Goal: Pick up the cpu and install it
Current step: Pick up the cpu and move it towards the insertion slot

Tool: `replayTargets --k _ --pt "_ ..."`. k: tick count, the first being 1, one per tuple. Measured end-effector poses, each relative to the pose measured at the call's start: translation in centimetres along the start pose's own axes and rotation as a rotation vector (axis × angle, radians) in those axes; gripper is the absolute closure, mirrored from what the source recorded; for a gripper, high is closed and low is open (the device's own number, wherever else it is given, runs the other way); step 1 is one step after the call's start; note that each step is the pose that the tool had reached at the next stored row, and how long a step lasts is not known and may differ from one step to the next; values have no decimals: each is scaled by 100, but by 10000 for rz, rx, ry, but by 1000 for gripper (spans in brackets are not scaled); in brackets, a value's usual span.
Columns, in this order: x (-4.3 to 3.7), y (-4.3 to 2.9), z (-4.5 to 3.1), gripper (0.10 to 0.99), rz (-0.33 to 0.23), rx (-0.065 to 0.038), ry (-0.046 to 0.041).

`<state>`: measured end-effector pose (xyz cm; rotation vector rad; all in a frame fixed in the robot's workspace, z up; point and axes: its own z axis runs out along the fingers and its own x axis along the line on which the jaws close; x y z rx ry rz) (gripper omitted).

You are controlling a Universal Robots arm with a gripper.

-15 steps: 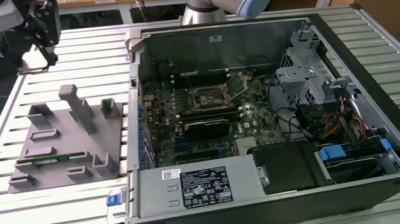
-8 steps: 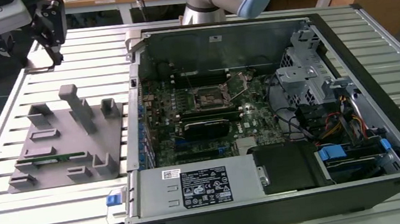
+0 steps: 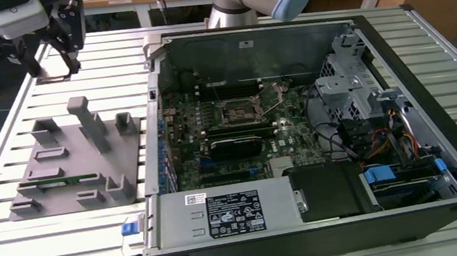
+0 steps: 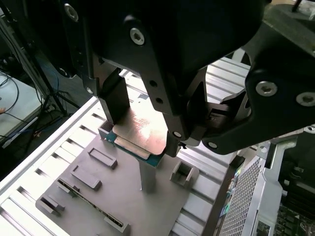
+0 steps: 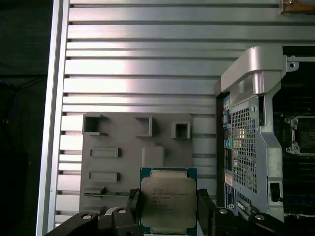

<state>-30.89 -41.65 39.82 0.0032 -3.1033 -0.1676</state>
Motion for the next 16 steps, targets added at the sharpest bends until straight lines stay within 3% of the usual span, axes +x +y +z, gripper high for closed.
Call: replayTargets --k 16 --pt "-222 -1 -1 545 0 0 0"
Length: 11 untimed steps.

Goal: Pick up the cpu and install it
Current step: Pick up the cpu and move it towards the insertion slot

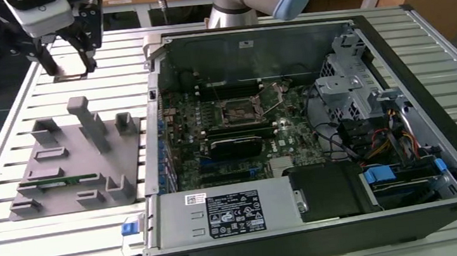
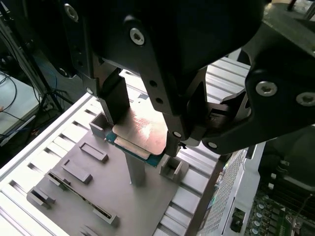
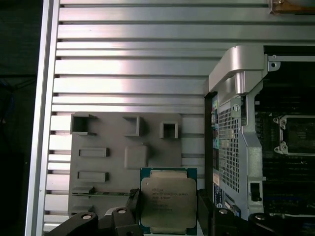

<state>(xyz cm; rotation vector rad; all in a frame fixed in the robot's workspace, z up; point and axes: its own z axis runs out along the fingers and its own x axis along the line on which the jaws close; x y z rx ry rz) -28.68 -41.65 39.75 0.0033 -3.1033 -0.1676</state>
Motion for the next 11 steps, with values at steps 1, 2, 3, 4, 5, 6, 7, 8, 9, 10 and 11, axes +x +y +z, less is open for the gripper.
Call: replayTargets --k 1,2,3,4,5,6,7,8,9,10,11 --pt "-12 0 0 545 0 0 0" --pt "-25 0 -1 545 0 1 1" --pt "-38 0 0 545 0 0 0" --pt "-50 0 -1 545 0 0 1" --pt "-61 0 -1 545 0 1 1" --pt "-72 0 -1 545 0 0 0" --pt "-87 0 -1 545 0 0 0" --pt "-105 0 -2 545 0 0 0" --pt "-125 0 -2 545 -1 0 0" --pt "-145 0 -1 545 -1 0 0" --pt "-167 0 -2 545 0 1 0"
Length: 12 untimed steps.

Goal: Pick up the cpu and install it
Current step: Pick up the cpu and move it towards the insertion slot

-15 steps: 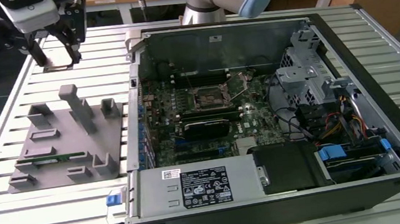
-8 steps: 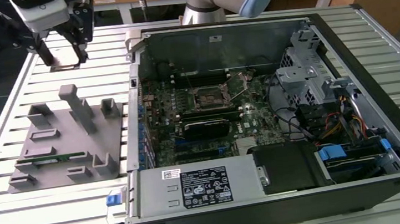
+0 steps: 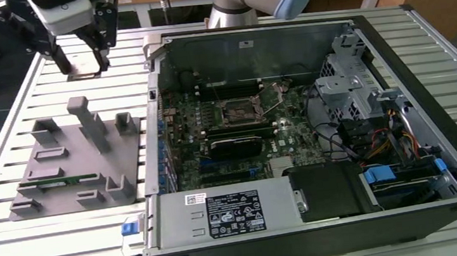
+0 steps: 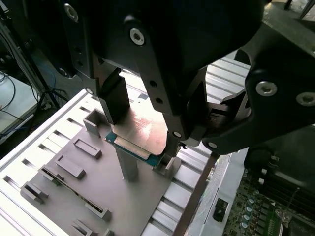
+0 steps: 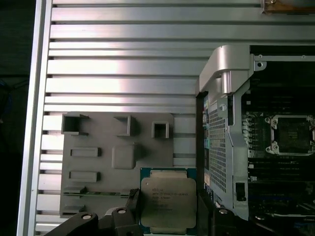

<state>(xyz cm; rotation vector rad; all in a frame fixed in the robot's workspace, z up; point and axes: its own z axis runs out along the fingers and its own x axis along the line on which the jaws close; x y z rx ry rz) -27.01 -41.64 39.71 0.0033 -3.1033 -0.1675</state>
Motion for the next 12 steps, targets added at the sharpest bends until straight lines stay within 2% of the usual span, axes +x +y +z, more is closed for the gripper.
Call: replayTargets --k 12 --pt "-202 -1 7 545 0 0 0"
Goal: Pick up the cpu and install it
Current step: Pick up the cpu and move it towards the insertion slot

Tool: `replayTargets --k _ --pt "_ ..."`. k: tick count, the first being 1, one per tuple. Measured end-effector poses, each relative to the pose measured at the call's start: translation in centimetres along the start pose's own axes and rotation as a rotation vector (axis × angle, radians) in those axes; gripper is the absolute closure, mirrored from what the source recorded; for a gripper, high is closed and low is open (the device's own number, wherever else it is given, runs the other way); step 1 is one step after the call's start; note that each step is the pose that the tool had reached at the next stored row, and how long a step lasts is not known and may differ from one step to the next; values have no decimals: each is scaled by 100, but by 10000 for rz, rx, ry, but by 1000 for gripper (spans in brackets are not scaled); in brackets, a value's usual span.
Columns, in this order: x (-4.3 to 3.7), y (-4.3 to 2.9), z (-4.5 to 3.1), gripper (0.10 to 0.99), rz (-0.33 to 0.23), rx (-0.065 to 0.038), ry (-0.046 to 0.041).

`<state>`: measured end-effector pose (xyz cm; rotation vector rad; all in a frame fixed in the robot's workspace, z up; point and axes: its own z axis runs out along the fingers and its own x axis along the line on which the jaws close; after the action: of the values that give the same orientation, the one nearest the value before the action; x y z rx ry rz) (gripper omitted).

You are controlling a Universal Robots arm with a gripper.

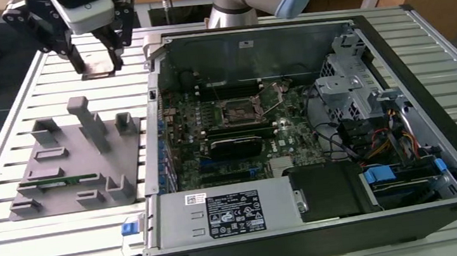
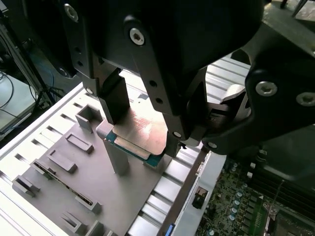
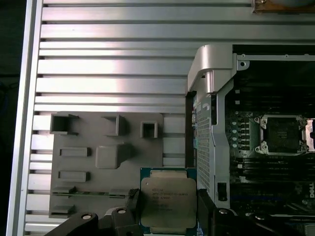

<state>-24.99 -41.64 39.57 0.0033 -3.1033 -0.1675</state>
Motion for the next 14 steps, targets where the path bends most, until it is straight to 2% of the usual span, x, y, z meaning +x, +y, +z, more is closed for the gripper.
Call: replayTargets --k 14 --pt "-218 -1 3 545 0 0 0"
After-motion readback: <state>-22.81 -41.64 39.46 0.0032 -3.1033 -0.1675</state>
